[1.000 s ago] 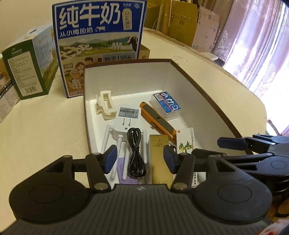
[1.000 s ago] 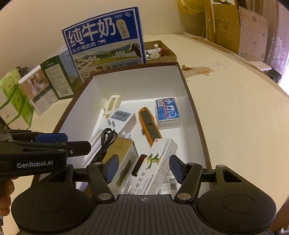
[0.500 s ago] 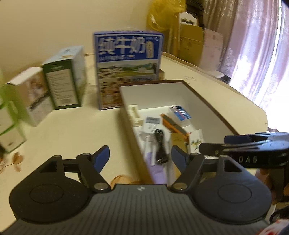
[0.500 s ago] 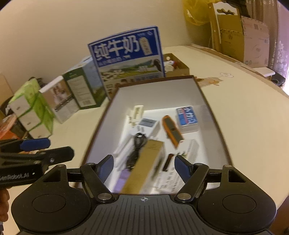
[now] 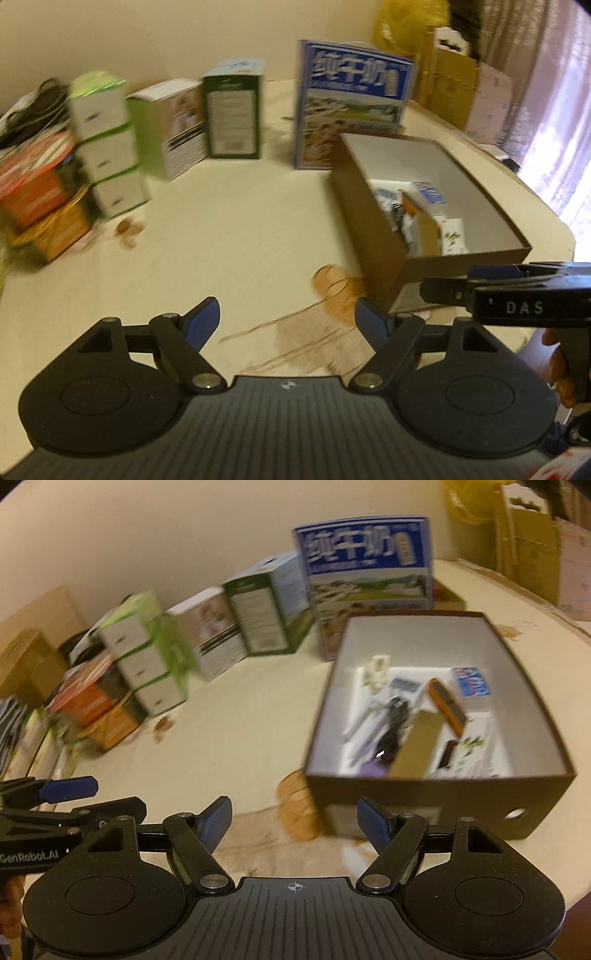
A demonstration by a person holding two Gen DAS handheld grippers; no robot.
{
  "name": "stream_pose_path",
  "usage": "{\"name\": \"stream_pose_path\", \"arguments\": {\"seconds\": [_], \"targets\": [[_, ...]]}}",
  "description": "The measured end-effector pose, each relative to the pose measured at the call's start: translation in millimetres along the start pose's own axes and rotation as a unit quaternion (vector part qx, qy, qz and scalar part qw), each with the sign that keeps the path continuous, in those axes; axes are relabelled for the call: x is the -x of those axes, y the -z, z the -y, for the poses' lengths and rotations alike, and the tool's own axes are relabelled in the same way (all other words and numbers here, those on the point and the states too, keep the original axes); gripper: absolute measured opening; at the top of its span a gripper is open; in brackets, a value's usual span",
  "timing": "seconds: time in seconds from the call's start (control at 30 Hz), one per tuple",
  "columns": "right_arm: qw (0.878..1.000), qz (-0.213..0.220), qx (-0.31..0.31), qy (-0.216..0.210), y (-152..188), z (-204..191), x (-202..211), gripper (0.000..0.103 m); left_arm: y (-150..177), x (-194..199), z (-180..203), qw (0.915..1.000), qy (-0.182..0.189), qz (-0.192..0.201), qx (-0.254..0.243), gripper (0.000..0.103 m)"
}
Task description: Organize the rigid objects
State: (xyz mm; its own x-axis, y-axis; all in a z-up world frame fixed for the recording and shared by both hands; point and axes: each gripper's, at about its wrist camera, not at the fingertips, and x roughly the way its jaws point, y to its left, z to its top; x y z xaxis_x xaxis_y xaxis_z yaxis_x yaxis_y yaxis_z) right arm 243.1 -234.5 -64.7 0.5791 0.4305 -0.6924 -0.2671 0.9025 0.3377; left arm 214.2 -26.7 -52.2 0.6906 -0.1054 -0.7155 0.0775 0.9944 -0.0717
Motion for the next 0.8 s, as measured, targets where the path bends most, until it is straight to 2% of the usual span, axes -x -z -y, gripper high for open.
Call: {"name": "stream_pose_path", "arguments": {"seconds": [0.27,0.8], "targets": [[0.999,-0.031,0.027,-0.023,26,-35,2,0.072,37,33,-31,0.9985,-0.038,-0.009,0.038,0.077],[0.991,-0.085,0.088,-0.054,65,-90,-1,0.072,84,76,-50,0.9941,-0.082,-0.017,0.068,0.076]]}}
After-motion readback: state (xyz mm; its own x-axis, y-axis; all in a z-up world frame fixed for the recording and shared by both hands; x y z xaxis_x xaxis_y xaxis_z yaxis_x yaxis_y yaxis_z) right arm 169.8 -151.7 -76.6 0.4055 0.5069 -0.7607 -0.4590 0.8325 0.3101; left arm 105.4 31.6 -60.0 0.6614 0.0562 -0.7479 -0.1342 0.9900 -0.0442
